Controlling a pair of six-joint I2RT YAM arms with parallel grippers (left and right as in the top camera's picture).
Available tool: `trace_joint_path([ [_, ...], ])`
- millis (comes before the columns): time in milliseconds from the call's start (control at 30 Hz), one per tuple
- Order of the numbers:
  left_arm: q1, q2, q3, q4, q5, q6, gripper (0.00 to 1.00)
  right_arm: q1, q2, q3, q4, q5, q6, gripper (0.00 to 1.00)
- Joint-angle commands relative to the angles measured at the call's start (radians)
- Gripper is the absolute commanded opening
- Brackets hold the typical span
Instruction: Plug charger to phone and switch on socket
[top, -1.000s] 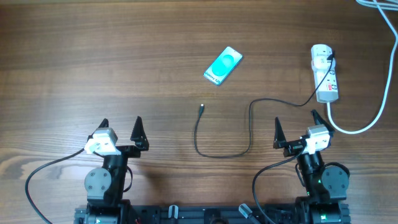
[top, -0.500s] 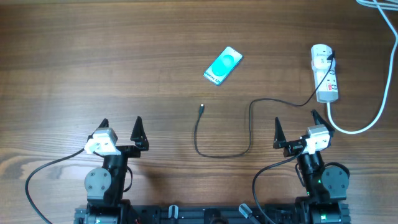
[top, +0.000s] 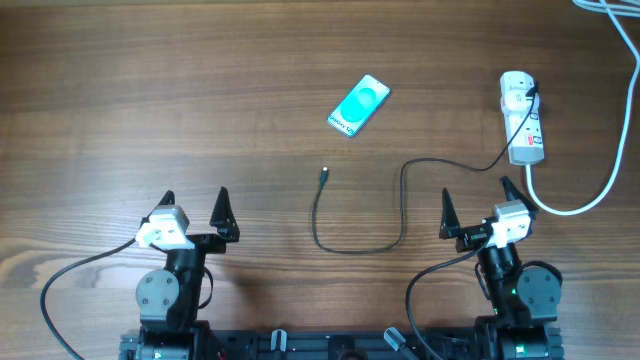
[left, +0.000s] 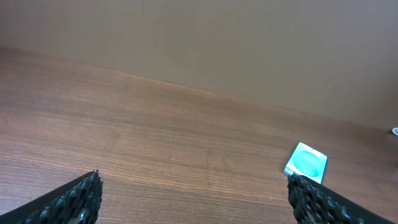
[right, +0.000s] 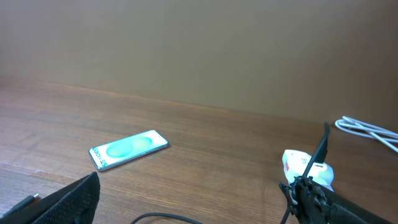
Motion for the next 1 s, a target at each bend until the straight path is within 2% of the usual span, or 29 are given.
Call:
trace_joint_path([
  [0, -0.002, -0.006, -0.005, 0.000, -0.009, 0.020, 1.00, -0.006, -0.014, -0.001, 0.004, 0.006, -0.009, 1.00],
  [233, -0.002, -0.006, -0.005, 0.053, -0.050, 0.020, 1.00, -0.006, -0.014, -0.001, 0.004, 0.006, -0.009, 1.00],
  [467, -0.002, -0.006, 0.028, 0.170, 0.087, -0.016, 1.00, -0.006, -0.014, -0.001, 0.004, 0.006, -0.009, 1.00],
  [700, -0.002, 0.005, 0.229, 0.157, 0.146, -0.197, 1.00, -0.006, -0.014, -0.001, 0.004, 0.006, -0.009, 1.00],
  [800, -0.002, 0.052, 0.347, 0.109, 0.161, -0.206, 1.00, -0.006, -0.014, -0.001, 0.004, 0.006, -0.009, 1.00],
  [967, -0.002, 0.262, 0.626, -0.072, 0.289, -0.163, 1.00, -0.006, -0.014, -0.001, 0.004, 0.006, -0.009, 1.00],
])
